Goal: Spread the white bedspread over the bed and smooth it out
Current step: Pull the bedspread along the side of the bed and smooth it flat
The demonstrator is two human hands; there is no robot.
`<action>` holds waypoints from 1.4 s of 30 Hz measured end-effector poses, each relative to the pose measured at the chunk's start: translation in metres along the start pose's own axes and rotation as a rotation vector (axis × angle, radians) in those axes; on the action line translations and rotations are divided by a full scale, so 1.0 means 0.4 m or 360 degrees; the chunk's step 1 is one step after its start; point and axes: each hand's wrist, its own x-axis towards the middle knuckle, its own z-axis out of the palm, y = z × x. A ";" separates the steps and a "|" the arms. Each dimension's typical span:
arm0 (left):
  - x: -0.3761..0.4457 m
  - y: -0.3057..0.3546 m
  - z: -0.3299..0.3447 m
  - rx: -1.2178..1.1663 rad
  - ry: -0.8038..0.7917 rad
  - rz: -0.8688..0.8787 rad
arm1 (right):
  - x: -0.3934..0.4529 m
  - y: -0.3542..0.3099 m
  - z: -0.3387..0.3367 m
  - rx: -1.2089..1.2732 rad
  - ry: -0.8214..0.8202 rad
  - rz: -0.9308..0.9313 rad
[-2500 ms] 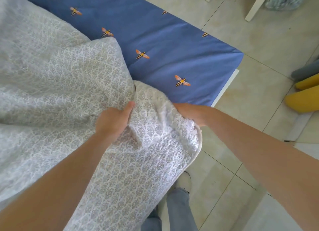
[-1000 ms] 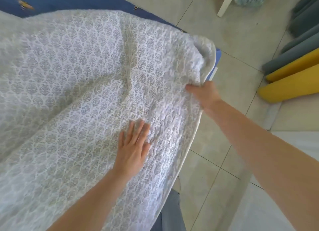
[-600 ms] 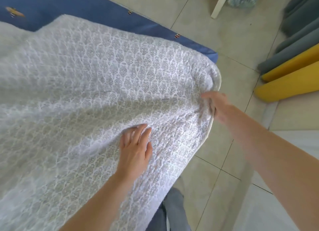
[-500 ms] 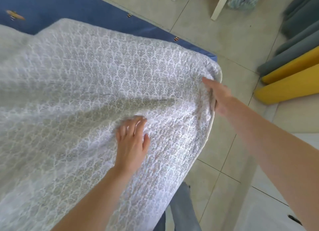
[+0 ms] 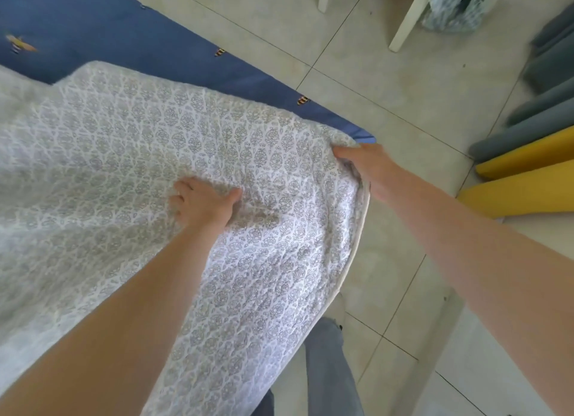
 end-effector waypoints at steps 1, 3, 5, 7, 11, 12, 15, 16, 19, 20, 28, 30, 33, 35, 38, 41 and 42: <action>0.004 0.004 0.007 0.0090 0.0062 0.0010 | 0.001 -0.009 0.005 -0.0027 -0.0009 0.0003; 0.016 0.011 0.021 0.0151 0.0279 0.0088 | 0.021 -0.025 0.011 -0.0081 -0.0038 0.0078; 0.029 0.004 0.030 0.0132 0.0425 0.0232 | 0.035 -0.034 0.012 -0.0168 -0.0102 0.0103; 0.047 -0.006 0.032 0.0098 0.0448 0.0276 | 0.041 -0.036 0.019 -0.0295 -0.0175 0.0025; 0.095 0.025 -0.035 -0.0211 0.0581 0.0231 | 0.032 -0.069 0.024 -0.0431 -0.0148 -0.0246; 0.110 0.048 -0.073 -0.0327 0.0714 0.0230 | 0.035 -0.089 0.012 -0.0289 -0.0016 -0.0356; 0.144 0.088 -0.164 -0.0581 0.1051 0.0262 | 0.075 -0.135 -0.045 0.0126 0.0482 -0.0569; 0.149 0.080 -0.163 -0.0597 0.1050 0.0322 | 0.087 -0.138 -0.057 0.0098 0.0530 -0.0592; 0.116 0.033 -0.068 -0.0512 0.0648 0.0617 | 0.122 -0.110 -0.073 -0.0144 0.0465 -0.0323; 0.092 0.013 -0.022 -0.0329 0.0482 0.0731 | 0.137 -0.097 -0.075 -0.0226 0.0395 -0.0120; -0.069 0.002 0.160 0.0111 0.0167 0.0856 | 0.140 -0.140 -0.075 -0.0494 0.0037 0.0122; -0.073 0.015 0.168 0.0066 0.0200 0.0789 | 0.131 -0.168 -0.068 -0.0405 0.0112 -0.0324; -0.074 0.023 0.171 0.0025 0.0193 0.0727 | 0.119 -0.182 -0.093 -0.0143 0.0245 -0.0938; -0.071 0.019 0.177 0.0117 0.0161 0.0693 | 0.137 -0.153 -0.134 -0.0214 0.0329 -0.0861; -0.061 0.018 0.190 0.0230 0.0130 0.0652 | 0.189 -0.102 -0.191 -0.0290 0.0297 -0.0299; -0.073 0.055 0.180 0.0140 0.0184 0.0577 | 0.210 -0.110 -0.190 -0.0288 0.0068 -0.0012; -0.080 0.075 0.170 0.0072 0.0229 0.0552 | 0.206 -0.127 -0.183 -0.0255 0.0008 0.0040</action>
